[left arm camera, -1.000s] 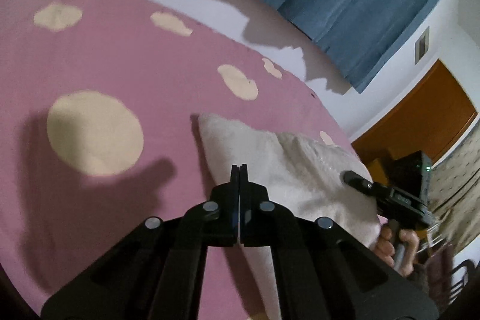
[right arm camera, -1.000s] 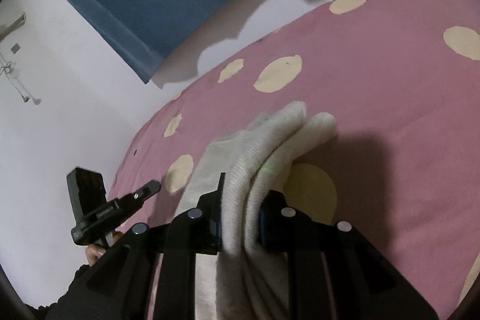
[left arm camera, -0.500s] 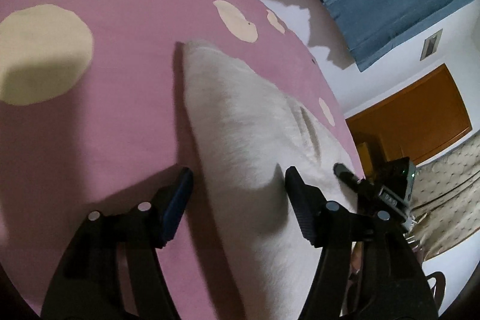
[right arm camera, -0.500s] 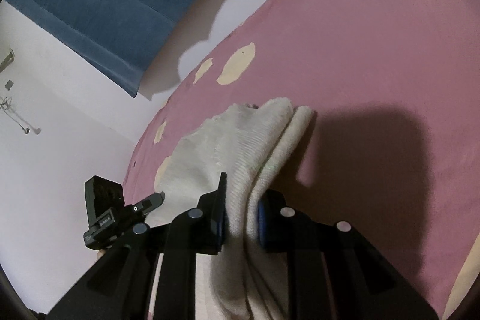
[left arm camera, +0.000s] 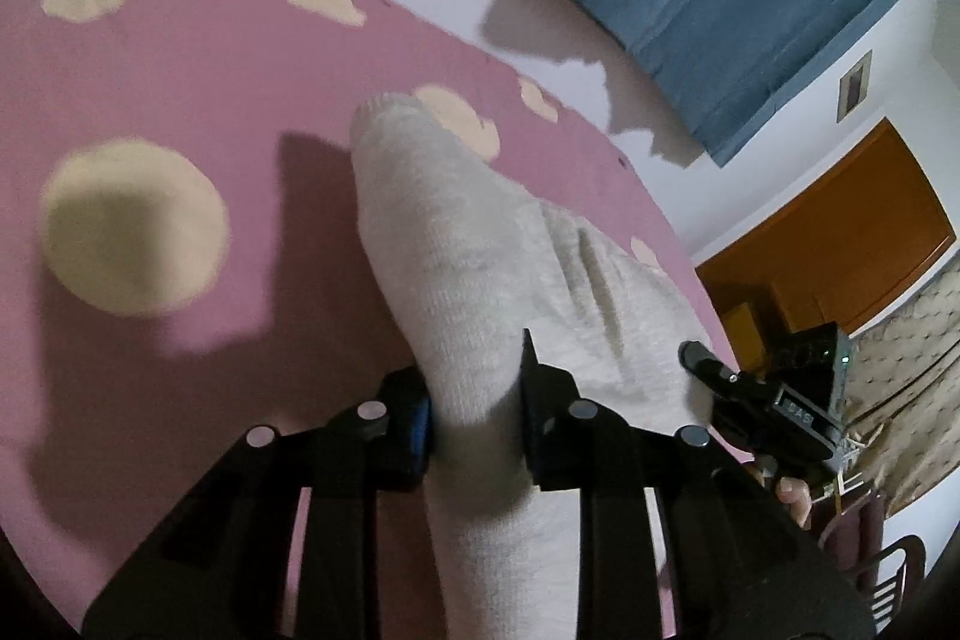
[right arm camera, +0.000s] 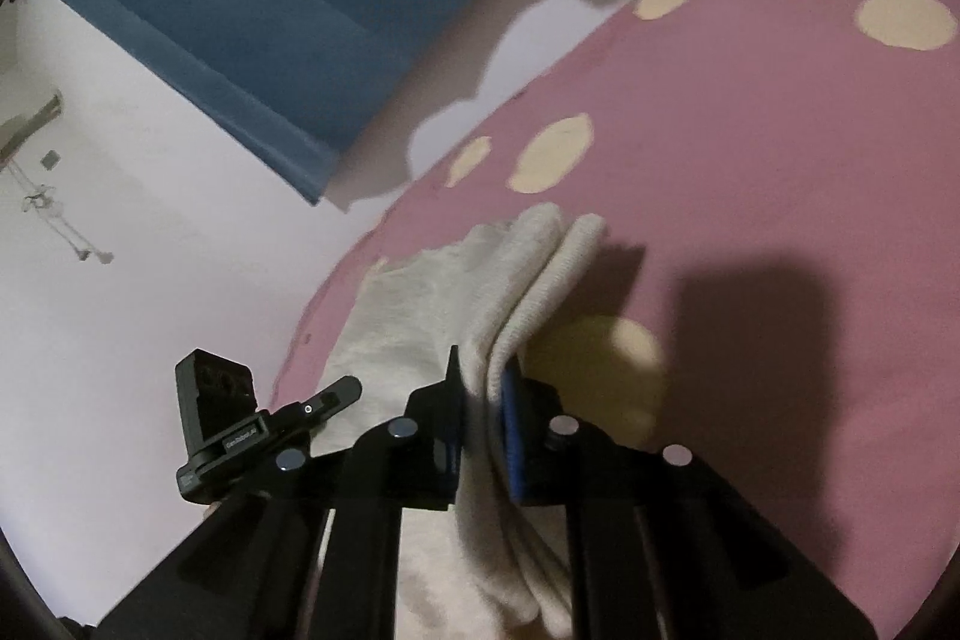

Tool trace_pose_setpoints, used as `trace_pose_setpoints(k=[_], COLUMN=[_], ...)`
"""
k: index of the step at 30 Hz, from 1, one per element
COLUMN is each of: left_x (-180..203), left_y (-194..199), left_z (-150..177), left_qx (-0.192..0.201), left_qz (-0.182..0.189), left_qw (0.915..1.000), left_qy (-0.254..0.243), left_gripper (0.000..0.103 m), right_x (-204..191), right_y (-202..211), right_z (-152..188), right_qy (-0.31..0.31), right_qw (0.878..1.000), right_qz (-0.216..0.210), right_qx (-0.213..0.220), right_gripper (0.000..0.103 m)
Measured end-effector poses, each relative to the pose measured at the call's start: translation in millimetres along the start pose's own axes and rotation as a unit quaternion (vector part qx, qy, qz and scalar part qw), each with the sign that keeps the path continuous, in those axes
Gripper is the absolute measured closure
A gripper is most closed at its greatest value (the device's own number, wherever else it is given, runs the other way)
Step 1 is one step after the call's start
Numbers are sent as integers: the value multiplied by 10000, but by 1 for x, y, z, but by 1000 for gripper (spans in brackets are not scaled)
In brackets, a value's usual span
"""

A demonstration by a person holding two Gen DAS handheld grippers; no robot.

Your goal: Fold small clothes

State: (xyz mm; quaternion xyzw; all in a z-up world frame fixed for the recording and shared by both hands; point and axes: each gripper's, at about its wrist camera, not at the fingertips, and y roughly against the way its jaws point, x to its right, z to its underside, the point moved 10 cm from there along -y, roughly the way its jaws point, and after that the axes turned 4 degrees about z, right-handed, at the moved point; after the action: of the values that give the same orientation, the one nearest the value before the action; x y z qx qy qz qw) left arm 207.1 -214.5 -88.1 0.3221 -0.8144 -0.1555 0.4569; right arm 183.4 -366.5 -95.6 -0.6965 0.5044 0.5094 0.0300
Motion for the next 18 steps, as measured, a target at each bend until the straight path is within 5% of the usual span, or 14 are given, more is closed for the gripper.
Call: trace_pose_setpoints(k=[5, 12, 16, 18], left_x=[-26, -84, -86, -77], left_y=[33, 3, 15, 27], left_z=[-24, -24, -15, -3], left_qx=[183, -88, -4, -21], left_qz=[-314, -772, -651, -477], left_qw=[9993, 9970, 9978, 9988], left_qy=[-104, 32, 115, 140], left_gripper=[81, 77, 58, 47], right_x=[-20, 7, 20, 28], right_y=[-45, -107, -89, -72], right_z=[-3, 2, 8, 13], right_qy=[-177, -566, -829, -777], right_qw=[9993, 9959, 9934, 9938], right_qz=[-263, 219, 90, 205], right_qx=[-221, -673, -788, -770], right_gripper=[92, 92, 82, 65])
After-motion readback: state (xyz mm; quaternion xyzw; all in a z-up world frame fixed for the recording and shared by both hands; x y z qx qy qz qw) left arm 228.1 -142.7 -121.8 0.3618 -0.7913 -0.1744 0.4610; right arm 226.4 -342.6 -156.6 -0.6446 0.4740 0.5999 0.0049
